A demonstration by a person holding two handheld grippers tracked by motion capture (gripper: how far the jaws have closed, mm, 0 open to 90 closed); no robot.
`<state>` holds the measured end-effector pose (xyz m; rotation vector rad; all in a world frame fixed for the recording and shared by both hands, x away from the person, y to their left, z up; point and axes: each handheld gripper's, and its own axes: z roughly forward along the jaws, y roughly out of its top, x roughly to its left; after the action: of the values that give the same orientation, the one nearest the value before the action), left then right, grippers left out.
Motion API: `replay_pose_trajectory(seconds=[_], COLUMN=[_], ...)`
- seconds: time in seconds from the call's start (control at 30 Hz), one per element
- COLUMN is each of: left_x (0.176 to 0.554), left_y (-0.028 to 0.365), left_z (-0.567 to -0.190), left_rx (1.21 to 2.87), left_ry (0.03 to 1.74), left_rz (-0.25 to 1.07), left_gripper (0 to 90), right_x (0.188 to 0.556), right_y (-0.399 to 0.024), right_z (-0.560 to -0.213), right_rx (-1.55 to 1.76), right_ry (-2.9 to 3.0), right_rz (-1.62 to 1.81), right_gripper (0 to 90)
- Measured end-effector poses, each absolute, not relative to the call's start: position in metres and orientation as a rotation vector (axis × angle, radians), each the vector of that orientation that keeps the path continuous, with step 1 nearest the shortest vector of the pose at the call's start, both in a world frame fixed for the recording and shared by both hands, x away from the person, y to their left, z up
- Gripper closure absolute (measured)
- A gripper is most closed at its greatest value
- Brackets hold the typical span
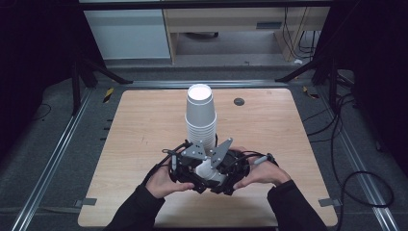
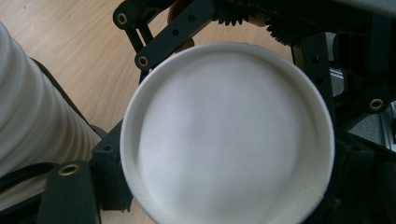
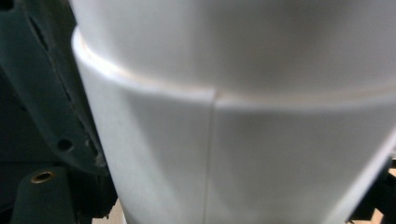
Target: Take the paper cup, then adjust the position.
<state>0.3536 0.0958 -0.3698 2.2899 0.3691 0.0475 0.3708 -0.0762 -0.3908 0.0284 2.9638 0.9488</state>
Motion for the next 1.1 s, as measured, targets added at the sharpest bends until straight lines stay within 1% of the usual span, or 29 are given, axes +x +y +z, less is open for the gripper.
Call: replay_pose_trajectory(seconds=[0.3, 0.43, 0.57, 0.77, 1.1], left_x=[0.351, 0.352, 0.352, 0.354, 0.353], left_y=[0.098, 0.1, 0.101, 0.108, 0.126], left_z=[-0.363, -0.36, -0.36, -0.36, -0.359], left_rx=[2.277, 2.281, 2.271, 2.26, 2.194], left_ry=[0.365, 0.362, 0.364, 0.375, 0.429], left_rz=[0.077, 0.082, 0.085, 0.093, 0.112], left_gripper=[21.4, 21.5, 21.4, 21.2, 21.1], right_x=[0.37, 0.372, 0.372, 0.372, 0.372], right_y=[-0.077, -0.079, -0.083, -0.096, -0.128], right_z=[-0.385, -0.383, -0.38, -0.371, -0.356], right_rx=[0.04, 0.074, 0.095, 0.132, 0.257], right_ry=[2.927, 2.928, 2.909, 2.88, 2.779], right_rz=[0.961, 0.962, 0.977, 1.019, 1.151], right_gripper=[11.5, 6.8, 4.2, 3.5, 3.7])
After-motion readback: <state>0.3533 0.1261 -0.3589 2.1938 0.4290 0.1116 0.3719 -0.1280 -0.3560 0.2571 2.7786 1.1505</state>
